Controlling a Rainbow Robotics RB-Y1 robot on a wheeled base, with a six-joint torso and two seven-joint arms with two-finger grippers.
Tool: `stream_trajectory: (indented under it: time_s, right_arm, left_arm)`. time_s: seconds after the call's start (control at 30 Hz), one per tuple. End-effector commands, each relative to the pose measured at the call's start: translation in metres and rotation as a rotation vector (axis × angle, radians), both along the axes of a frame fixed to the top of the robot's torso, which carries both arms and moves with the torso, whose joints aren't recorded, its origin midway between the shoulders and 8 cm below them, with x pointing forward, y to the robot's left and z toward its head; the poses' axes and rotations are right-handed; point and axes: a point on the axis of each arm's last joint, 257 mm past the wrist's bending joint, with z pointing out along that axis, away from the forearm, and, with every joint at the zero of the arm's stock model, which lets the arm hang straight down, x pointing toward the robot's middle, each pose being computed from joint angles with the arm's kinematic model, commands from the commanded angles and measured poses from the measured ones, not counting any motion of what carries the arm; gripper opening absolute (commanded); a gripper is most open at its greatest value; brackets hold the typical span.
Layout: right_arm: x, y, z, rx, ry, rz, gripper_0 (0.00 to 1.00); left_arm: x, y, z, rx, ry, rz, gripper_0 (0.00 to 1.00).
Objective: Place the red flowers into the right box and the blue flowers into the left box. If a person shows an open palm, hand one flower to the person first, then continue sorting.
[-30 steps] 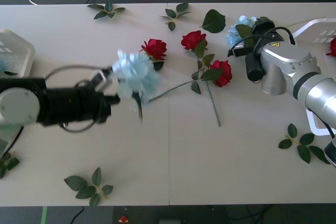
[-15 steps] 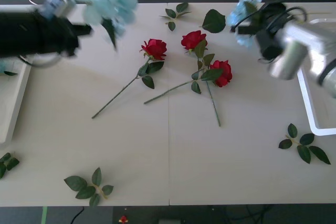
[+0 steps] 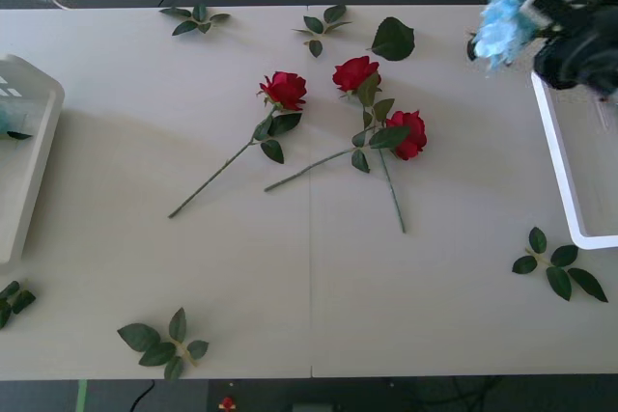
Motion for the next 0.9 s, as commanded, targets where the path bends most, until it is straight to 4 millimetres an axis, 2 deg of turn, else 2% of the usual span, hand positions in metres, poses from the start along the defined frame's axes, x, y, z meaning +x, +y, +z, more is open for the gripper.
stream_trajectory:
  time_s: [0.03, 0.17, 0.23, 0.3, 0.4, 0.43, 0.5, 0.53, 0.63, 0.7, 0.73, 0.83, 0.9]
  right_arm:
    - [-0.046, -0.009, 0.033, 0.259, 0.041, -0.091, 0.00]
    - [-0.090, 0.011, 0.036, 0.456, 0.145, -0.093, 0.00]
    - [-0.115, 0.025, 0.038, 0.537, 0.199, -0.074, 0.00]
    - [-0.136, 0.041, 0.039, 0.607, 0.250, -0.048, 0.00]
    - [-0.166, 0.063, 0.039, 0.704, 0.339, -0.003, 0.00]
    - [-0.183, 0.080, 0.037, 0.768, 0.395, 0.036, 0.00]
    - [-0.198, 0.099, 0.038, 0.834, 0.447, 0.084, 0.00]
    - [-0.213, 0.121, 0.039, 0.919, 0.520, 0.140, 0.00]
    - [-0.244, 0.163, 0.049, 1.073, 0.654, 0.266, 0.00]
    - [-0.263, 0.193, 0.056, 1.153, 0.739, 0.357, 0.00]
    - [-0.268, 0.201, 0.058, 1.175, 0.762, 0.380, 0.00]
    - [-0.284, 0.243, 0.067, 1.216, 0.824, 0.505, 0.00]
    - [-0.286, 0.262, 0.068, 1.212, 0.822, 0.560, 0.00]
  left_arm:
    - [-0.004, 0.098, 0.045, -0.183, -0.008, 0.245, 0.00]
    - [-0.015, 0.162, 0.026, -0.252, 0.030, 0.384, 0.00]
    - [-0.024, 0.188, 0.012, -0.282, 0.059, 0.442, 0.00]
    - [-0.031, 0.205, 0.002, -0.311, 0.076, 0.481, 0.00]
    - [-0.042, 0.219, -0.012, -0.359, 0.117, 0.511, 0.00]
    - [-0.047, 0.224, -0.018, -0.374, 0.135, 0.522, 0.00]
    - [-0.052, 0.231, -0.023, -0.389, 0.146, 0.538, 0.00]
    - [-0.057, 0.240, -0.027, -0.398, 0.152, 0.560, 0.00]
    - [-0.068, 0.258, -0.041, -0.420, 0.169, 0.609, 0.00]
    - [-0.076, 0.269, -0.058, -0.437, 0.192, 0.642, 0.00]
    - [-0.078, 0.270, -0.063, -0.442, 0.198, 0.648, 0.00]
    - [-0.089, 0.275, -0.096, -0.454, 0.246, 0.678, 0.00]
    - [-0.095, 0.274, -0.115, -0.459, 0.275, 0.686, 0.00]
